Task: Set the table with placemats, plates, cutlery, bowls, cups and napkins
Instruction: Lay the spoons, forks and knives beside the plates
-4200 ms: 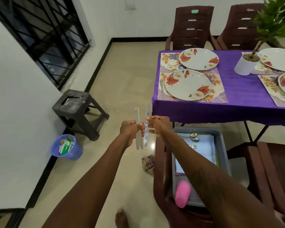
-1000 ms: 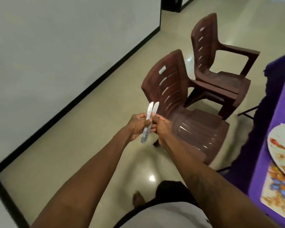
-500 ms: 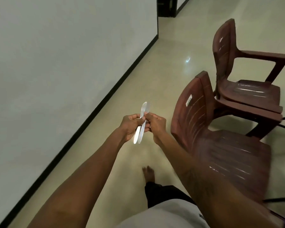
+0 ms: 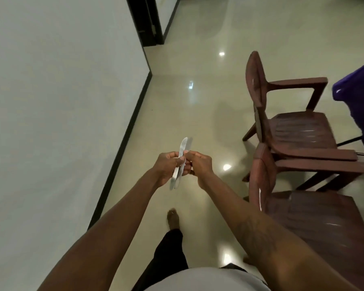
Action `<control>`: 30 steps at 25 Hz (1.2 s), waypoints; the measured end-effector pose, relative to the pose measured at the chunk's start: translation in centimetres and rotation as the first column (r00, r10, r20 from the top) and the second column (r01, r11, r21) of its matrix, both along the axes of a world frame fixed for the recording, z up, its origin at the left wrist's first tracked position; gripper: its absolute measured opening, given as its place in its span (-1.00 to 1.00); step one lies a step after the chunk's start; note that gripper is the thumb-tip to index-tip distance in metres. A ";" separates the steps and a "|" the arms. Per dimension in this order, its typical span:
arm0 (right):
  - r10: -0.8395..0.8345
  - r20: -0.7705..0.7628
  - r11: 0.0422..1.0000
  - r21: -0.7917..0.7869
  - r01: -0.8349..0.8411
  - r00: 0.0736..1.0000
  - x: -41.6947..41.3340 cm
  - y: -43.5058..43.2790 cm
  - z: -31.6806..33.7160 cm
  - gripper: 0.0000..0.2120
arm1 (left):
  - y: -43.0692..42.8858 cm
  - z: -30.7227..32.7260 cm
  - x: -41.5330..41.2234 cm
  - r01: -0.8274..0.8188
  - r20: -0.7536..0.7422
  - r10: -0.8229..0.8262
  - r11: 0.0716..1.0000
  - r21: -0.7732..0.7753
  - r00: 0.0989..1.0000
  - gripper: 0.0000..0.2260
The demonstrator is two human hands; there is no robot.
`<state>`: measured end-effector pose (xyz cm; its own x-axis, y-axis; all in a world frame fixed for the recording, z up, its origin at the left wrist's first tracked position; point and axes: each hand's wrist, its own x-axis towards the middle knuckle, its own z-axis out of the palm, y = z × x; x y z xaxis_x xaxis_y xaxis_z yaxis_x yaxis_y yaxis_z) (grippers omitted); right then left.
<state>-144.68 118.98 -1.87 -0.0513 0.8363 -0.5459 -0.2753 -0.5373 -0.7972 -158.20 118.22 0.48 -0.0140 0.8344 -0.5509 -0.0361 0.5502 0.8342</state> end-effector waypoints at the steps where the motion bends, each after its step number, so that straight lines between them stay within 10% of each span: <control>1: -0.029 0.010 1.000 0.002 0.029 1.000 -0.3 2.2 -0.3 -0.80 | 2.8 -0.4 -0.4 0.048 0.003 -0.048 0.999 -0.007 0.999 -0.83; 13: -0.463 0.052 0.886 0.070 0.459 0.885 1.8 29.5 3.0 -0.84 | 37.2 3.1 3.2 0.534 -0.104 -0.531 0.845 0.008 0.841 -0.87; 30: -0.769 -0.041 0.634 0.079 0.770 0.638 27.1 70.7 2.2 -0.86 | 81.5 2.7 32.3 0.733 -0.064 -0.731 0.680 0.003 0.679 -0.83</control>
